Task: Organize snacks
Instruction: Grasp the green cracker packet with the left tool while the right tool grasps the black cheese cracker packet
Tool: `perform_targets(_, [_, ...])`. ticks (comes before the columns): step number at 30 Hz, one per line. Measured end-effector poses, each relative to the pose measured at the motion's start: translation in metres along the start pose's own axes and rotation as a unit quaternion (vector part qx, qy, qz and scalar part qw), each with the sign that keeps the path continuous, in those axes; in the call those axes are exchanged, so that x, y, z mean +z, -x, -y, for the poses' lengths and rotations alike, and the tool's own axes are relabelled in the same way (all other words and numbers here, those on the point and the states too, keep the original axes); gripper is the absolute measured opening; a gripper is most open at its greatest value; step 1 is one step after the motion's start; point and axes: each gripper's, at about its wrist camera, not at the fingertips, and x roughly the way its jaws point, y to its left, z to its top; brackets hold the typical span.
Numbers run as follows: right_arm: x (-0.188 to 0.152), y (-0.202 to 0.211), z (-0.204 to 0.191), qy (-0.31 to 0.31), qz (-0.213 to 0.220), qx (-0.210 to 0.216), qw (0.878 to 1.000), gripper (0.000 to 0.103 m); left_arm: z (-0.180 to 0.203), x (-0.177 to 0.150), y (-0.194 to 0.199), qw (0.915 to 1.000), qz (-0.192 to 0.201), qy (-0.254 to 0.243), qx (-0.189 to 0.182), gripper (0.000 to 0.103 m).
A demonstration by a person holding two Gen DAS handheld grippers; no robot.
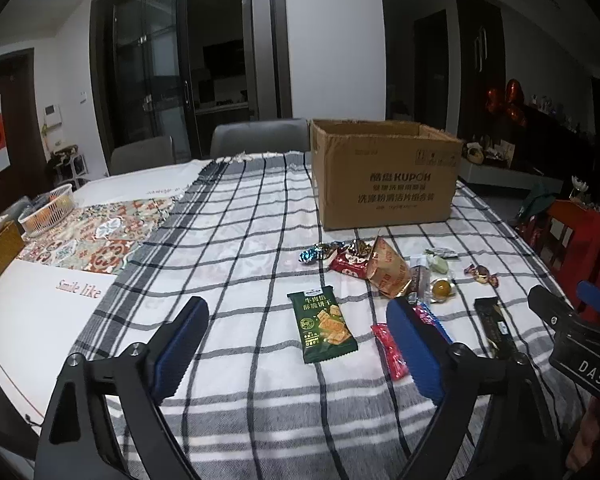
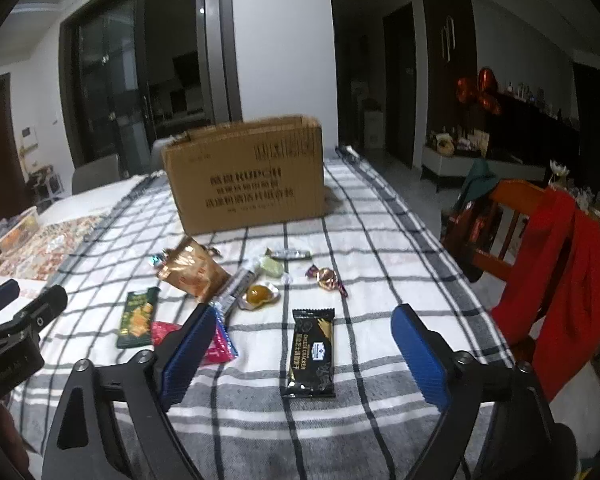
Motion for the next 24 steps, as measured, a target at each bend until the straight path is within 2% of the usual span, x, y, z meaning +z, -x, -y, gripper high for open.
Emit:
perform_targets(7, [-0.006,-0.042,0.003,-0.020,-0.057,0.002,0.998,0.072,0.002,-0.002,-0.043,0.9988,-0.047,0.012,-0.004,0.073])
perform_targets(11, [-0.010,-0.057,0.000,-0.020,-0.076,0.004,0.997,0.069,0.003,-0.004,-0.068,0.9970,-0.075,0.016,-0.006,0.066])
perform_targets(18, [-0.016,-0.075,0.001,-0.023,-0.103,0.000,0.994,0.065,0.010,-0.010,-0.101,0.9930,-0.116,0.020,-0.015,0.065])
perform_targets(20, [-0.018,-0.079,0.003,-0.025,-0.108,-0.006,0.994,0.060,0.011,-0.012,-0.107,0.9919,-0.124,0.019,-0.018,0.065])
perform_targets(24, [-0.019,-0.084,0.003,-0.025,-0.116,-0.006,0.993,0.060,0.014,-0.014,-0.118,0.9906,-0.134,0.018,-0.016,0.065])
